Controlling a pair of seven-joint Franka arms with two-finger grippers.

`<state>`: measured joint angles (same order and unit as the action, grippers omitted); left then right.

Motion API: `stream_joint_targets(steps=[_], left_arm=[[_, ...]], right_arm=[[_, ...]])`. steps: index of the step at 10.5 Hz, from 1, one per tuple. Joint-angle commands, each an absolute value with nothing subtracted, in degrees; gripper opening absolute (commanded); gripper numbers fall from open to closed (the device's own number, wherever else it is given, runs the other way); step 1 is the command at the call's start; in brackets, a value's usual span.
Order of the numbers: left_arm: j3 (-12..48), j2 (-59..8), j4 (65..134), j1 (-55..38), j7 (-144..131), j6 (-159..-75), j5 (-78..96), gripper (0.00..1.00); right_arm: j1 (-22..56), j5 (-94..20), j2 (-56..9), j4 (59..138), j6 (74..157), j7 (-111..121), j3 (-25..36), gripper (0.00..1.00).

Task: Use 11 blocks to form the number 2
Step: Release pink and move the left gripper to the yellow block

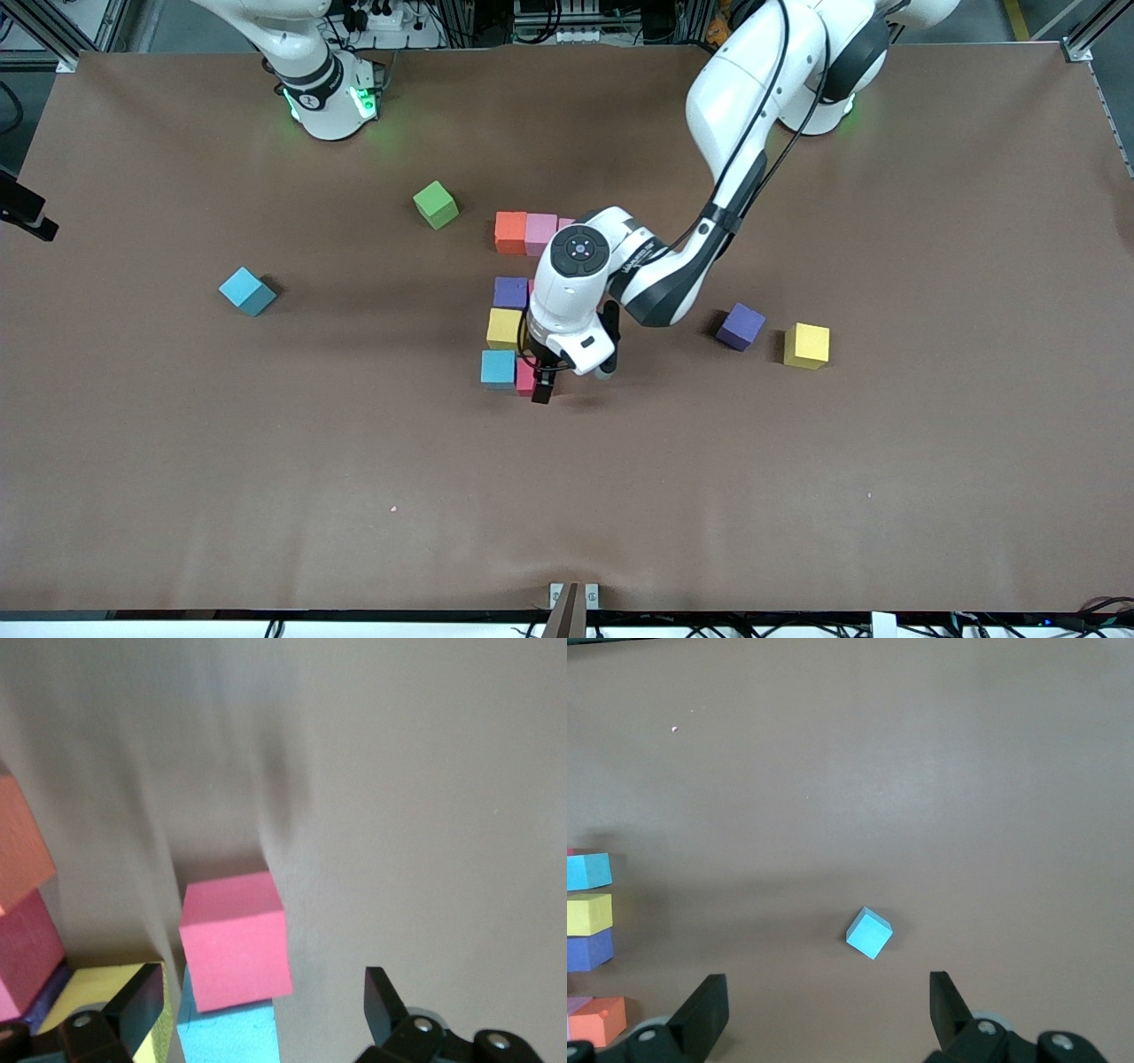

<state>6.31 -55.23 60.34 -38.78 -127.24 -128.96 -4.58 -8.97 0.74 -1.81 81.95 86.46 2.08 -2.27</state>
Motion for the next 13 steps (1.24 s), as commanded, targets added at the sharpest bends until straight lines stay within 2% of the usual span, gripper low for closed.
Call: stream_joint_targets(steps=[1, 3, 8, 10, 13], left_arm=[[6.2, -50.7, 65.2, -34.8, -122.3, -123.3, -5.5, 1.0], [6.5, -46.3, 71.9, -30.0, -116.9, -122.1, -5.5, 1.0], [9.0, -30.5, 96.9, -17.5, -98.6, -124.0, -4.7, 1.0], [12.0, -26.7, 103.7, -9.5, -94.2, -124.7, -4.7, 1.0], [13.3, -24.7, 108.5, 0.0, -88.5, -124.7, -4.7, 1.0]], right_arm=[[-8.6, -0.1, -2.4, 80.9, 85.4, 2.5, -2.2, 1.0], [-9.3, -0.2, -2.3, 80.6, 84.6, 2.7, -1.9, 1.0], [-10.1, -0.2, -2.3, 80.4, 84.6, 2.5, -1.8, 1.0], [-10.7, -0.3, -2.0, 80.2, 84.6, 2.5, -1.8, 1.0], [-10.5, -0.3, -2.1, 80.2, 84.6, 2.6, -1.9, 1.0]])
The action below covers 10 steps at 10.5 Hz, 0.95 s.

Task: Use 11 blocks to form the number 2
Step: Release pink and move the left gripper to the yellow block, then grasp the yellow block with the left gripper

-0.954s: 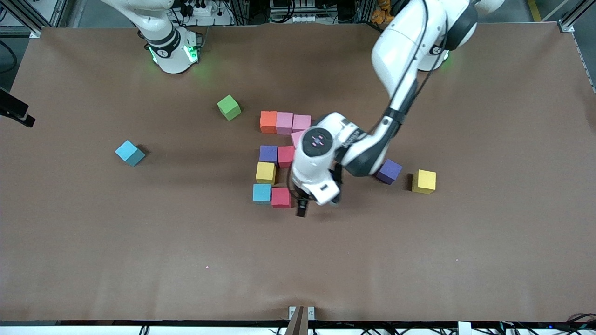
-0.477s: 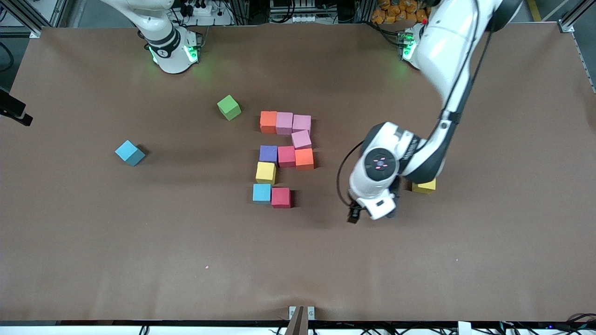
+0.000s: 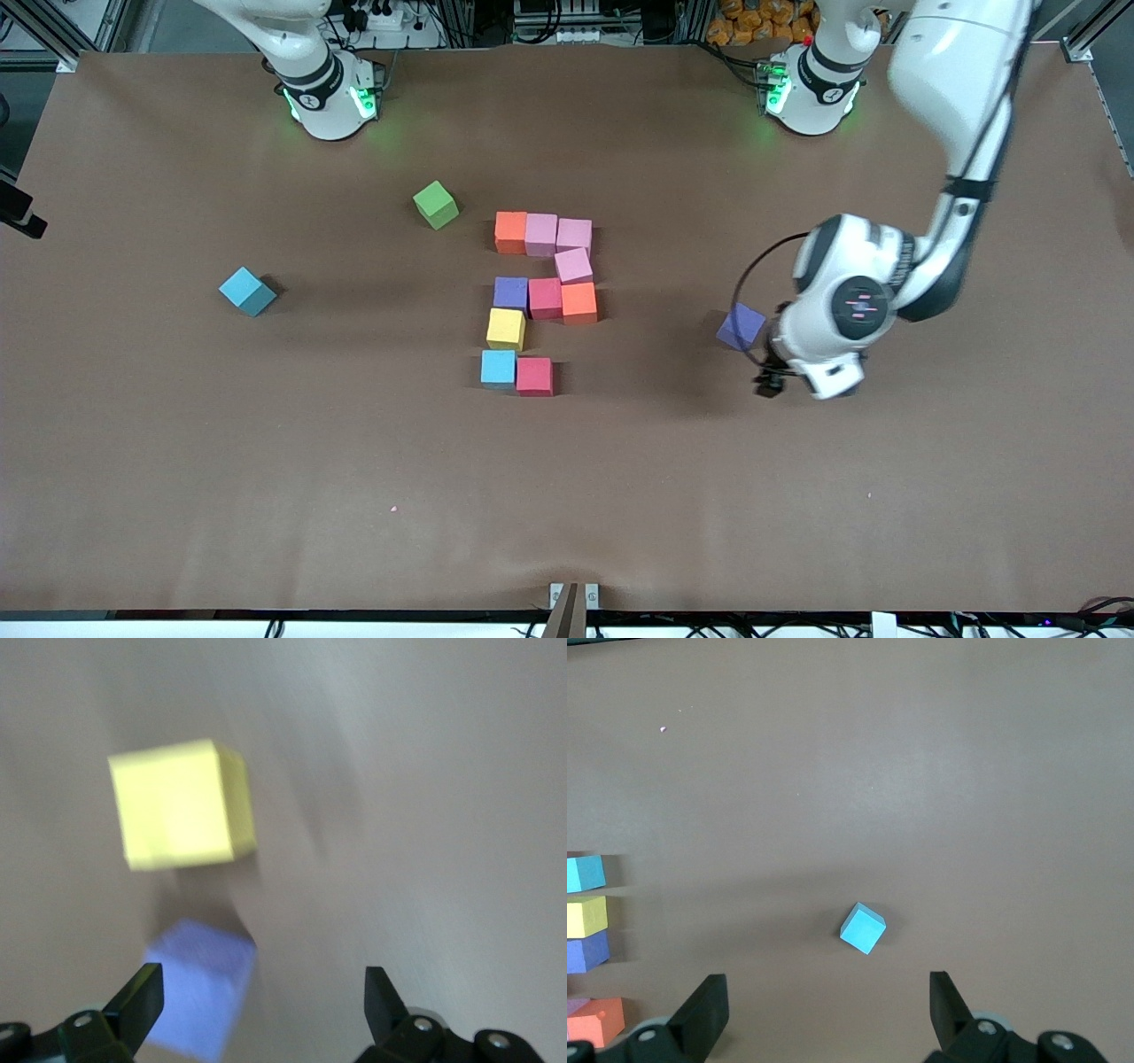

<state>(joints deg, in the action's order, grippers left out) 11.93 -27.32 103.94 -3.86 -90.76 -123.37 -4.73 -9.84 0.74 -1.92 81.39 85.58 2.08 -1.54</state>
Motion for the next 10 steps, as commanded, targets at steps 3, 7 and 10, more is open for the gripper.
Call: stream_joint_targets(steps=[3, 7, 10], left_arm=[[13.3, -24.3, 113.6, 4.5, -88.1, -128.9, -4.6, 1.0], [13.3, -23.4, 118.2, 5.2, -88.5, -131.2, -4.6, 1.0], [13.3, -22.8, 121.5, 5.1, -89.1, -135.8, -4.6, 1.0]], right_arm=[[-10.7, -0.3, -2.0, 80.2, 84.6, 2.7, -1.8, 1.0], [-10.7, -0.1, -2.0, 80.2, 84.6, 2.7, -1.8, 1.0], [-10.9, 0.0, -1.8, 80.2, 84.6, 2.7, -1.7, 1.0]])
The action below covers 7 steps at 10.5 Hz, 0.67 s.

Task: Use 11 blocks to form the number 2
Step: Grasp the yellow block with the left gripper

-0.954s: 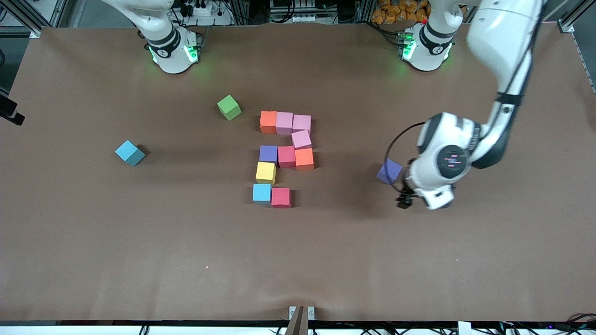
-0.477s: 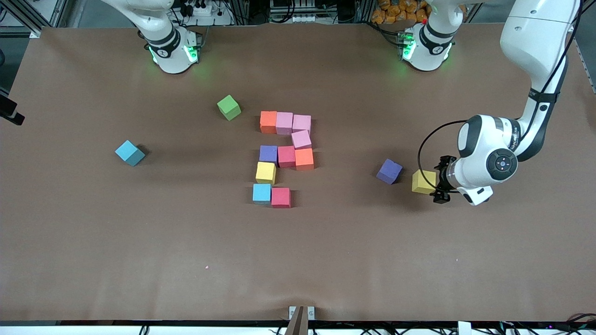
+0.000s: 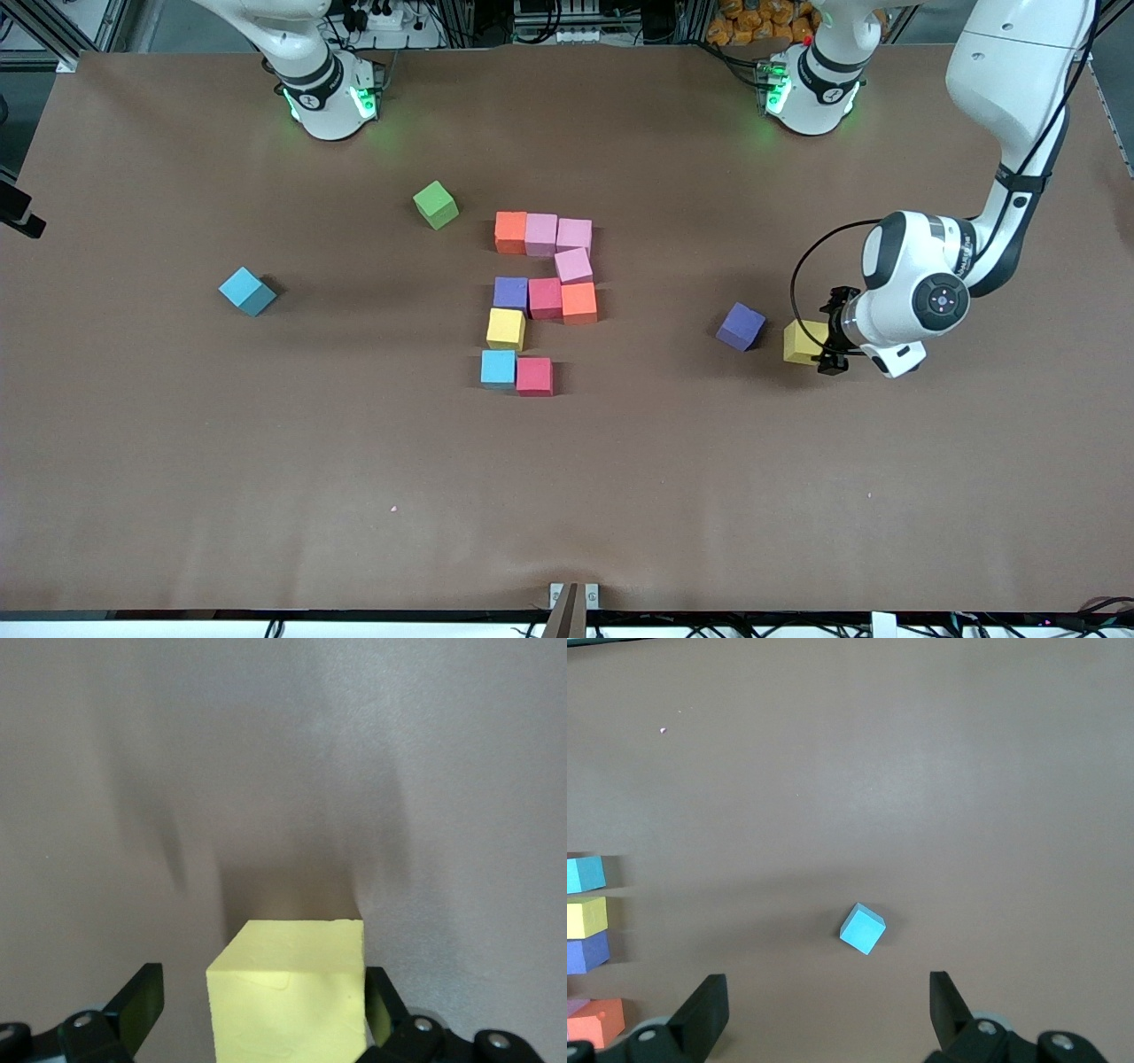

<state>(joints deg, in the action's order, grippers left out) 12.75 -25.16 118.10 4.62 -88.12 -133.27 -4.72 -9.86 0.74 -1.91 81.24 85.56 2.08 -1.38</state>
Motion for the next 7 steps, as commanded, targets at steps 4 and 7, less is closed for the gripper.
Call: stream_joint_targets(steps=[4, 7], left_arm=[[13.2, -23.7, 121.4, 4.9, -92.3, -138.9, -4.7, 1.0], [13.2, -24.7, 121.3, 4.7, -92.7, -139.9, -4.7, 1.0]], right_arm=[[-11.6, 0.0, -1.8, 80.2, 84.6, 2.6, -1.7, 1.0], [-12.0, 0.1, -1.8, 79.7, 84.6, 2.6, -1.7, 1.0]])
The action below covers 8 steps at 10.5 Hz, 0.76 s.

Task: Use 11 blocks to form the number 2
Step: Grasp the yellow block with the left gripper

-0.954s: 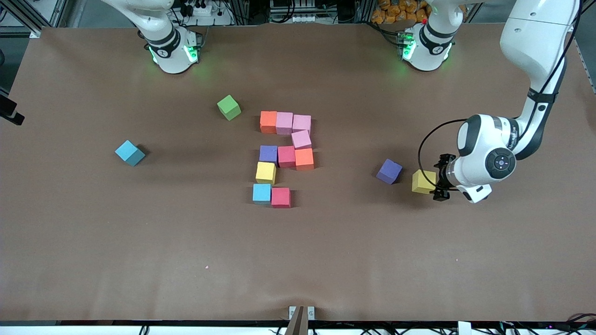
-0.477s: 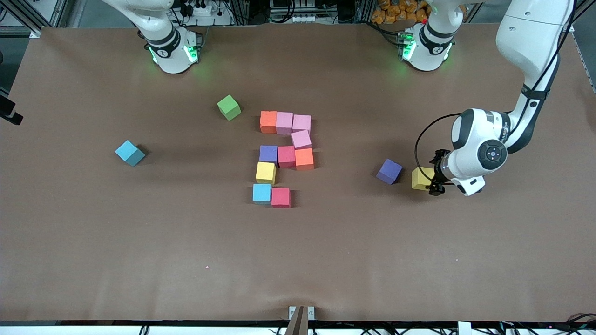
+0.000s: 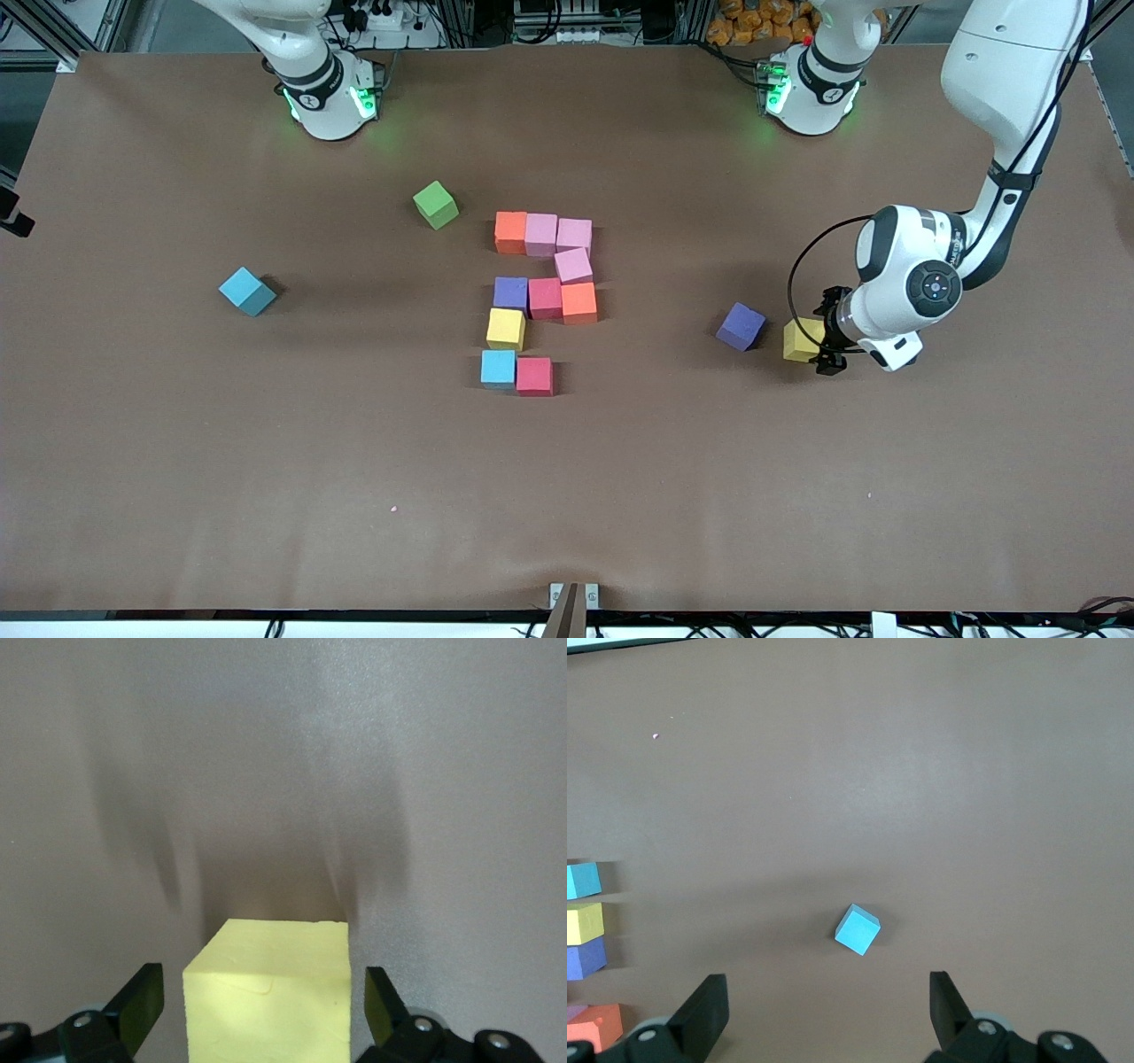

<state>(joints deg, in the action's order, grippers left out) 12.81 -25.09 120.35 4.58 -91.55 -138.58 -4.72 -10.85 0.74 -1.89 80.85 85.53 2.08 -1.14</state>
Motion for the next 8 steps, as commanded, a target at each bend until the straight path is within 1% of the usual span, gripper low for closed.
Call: stream_joint_targets(steps=[1, 2, 3, 4, 5, 7, 8], left_arm=[[13.2, -24.9, 121.1, 4.8, -92.7, -139.9, -4.7, 1.0], [13.2, -24.9, 120.9, 5.0, -92.7, -139.9, -4.7, 0.74], [13.3, -24.9, 120.8, 5.1, -92.7, -139.9, -4.7, 0.34], [13.3, -24.9, 120.6, 5.2, -92.6, -139.8, -4.7, 0.14], [13.3, -24.8, 120.1, 5.0, -92.5, -139.6, -4.7, 0.04], [13.3, -24.9, 116.3, 4.0, -92.6, -138.3, -4.7, 0.02], [13.3, -25.2, 113.7, 2.7, -92.6, -135.9, -4.7, 0.02]], right_arm=[[-12.0, 0.2, -1.8, 79.6, 84.6, 2.6, -1.7, 1.0], [-12.0, 0.1, -1.8, 79.6, 84.6, 2.6, -1.7, 1.0], [-12.0, 0.3, -1.8, 79.6, 84.4, 2.6, -1.7, 1.0], [-12.0, 0.4, -1.8, 79.6, 84.4, 2.6, -1.7, 1.0], [-12.0, 0.4, -1.8, 79.6, 84.4, 2.6, -1.7, 1.0], [-12.0, 0.2, -1.8, 79.6, 84.5, 2.5, -1.7, 1.0], [-12.0, 0.1, -1.8, 79.6, 84.5, 2.5, -1.8, 1.0]])
